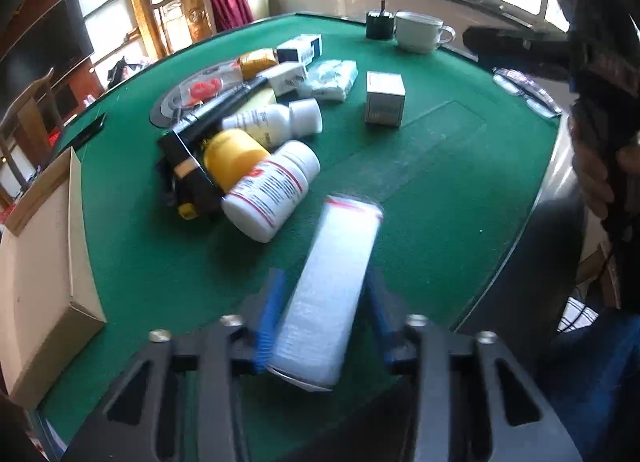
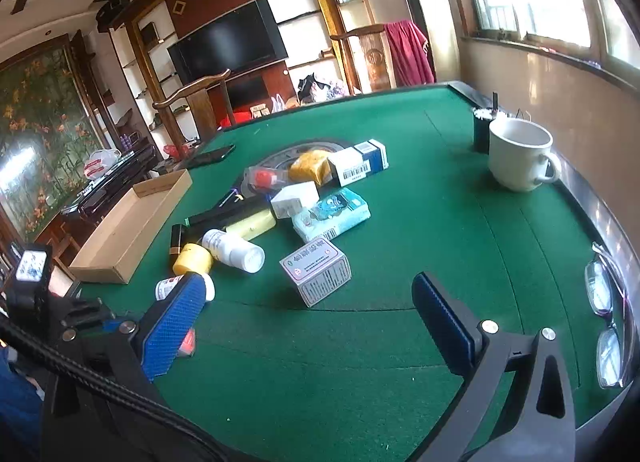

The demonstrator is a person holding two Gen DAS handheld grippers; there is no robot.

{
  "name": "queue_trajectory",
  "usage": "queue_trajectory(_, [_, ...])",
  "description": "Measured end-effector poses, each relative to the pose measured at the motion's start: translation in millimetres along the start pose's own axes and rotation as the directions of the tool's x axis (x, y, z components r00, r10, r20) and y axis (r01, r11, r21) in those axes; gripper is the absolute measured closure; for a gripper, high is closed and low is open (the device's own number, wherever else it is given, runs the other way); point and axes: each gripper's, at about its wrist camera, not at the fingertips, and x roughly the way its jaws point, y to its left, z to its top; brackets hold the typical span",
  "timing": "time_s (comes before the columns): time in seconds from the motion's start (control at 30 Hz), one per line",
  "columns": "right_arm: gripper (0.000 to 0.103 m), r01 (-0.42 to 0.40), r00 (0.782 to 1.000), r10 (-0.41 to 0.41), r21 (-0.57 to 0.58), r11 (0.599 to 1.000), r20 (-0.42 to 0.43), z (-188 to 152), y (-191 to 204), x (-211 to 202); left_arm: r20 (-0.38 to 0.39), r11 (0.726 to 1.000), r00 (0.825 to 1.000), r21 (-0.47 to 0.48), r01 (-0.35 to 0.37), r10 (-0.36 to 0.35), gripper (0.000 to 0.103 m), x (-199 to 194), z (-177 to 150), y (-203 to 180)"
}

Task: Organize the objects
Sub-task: 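Grasp the grey carton with the left tool while the right tool grasps the white-pink medicine box, then carry both boxes to the cardboard tray while the right tool releases its box inside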

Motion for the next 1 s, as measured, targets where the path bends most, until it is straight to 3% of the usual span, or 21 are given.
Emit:
queue_trajectory(0.1, [0.000, 0.014, 0.999, -0.013, 0.018, 1.000, -0.043, 1, -1, 9, 0.018, 0.998, 1.000, -0.061, -0.009, 0.010, 0.079, 1, 1, -9])
queue_trajectory(0.2, [0.000, 0.030, 0.994, -0.024, 0.058, 0.998, -0.103, 3, -1, 22, 0.008, 0.992, 0.997, -0.105, -0.076, 0.077, 0.080, 1, 5, -13])
queue_trajectory(0.33, [0.010, 0.064, 0.983, -0.050, 0.071, 0.995, -0.179, 9, 8, 42, 0.009, 0.976, 0.992, -0.182, -0.122, 0.126, 0.079, 4, 7, -11])
queue_trajectory(0.6, [0.011, 0.195, 0.954, -0.209, -0.086, 0.977, -0.216, 15, 27, 76, 0.024, 0.969, 0.989, -0.204, -0.137, 0.145, 0.079, 3, 5, -12])
queue_trajectory(0.7, [0.011, 0.187, 0.945, -0.216, -0.138, 0.973, -0.244, 16, 26, 87, 0.029, 0.969, 0.989, -0.208, -0.134, 0.143, 0.079, 3, 5, -12])
queue_trajectory(0.73, [0.014, 0.186, 0.944, -0.216, -0.138, 0.973, -0.250, 15, 25, 89, 0.029, 0.969, 0.989, -0.210, -0.133, 0.142, 0.079, 4, 7, -13])
queue_trajectory(0.8, [0.044, 0.158, 0.944, -0.188, -0.132, 0.979, -0.269, 12, 23, 94, 0.031, 0.968, 0.990, -0.219, -0.125, 0.135, 0.079, 4, 7, -12])
queue_trajectory(0.83, [0.065, 0.147, 0.937, -0.181, -0.133, 0.980, -0.299, 10, 23, 98, 0.033, 0.967, 0.991, -0.223, -0.123, 0.133, 0.079, 5, 8, -11])
queue_trajectory(0.87, [0.069, 0.140, 0.932, -0.174, -0.128, 0.982, -0.318, 8, 22, 102, 0.033, 0.967, 0.991, -0.225, -0.122, 0.133, 0.079, 5, 9, -11])
queue_trajectory(1.0, [0.070, 0.115, 0.942, -0.142, -0.105, 0.988, -0.304, 1, 18, 95, 0.038, 0.966, 0.990, -0.224, -0.126, 0.138, 0.079, 6, 8, -12])
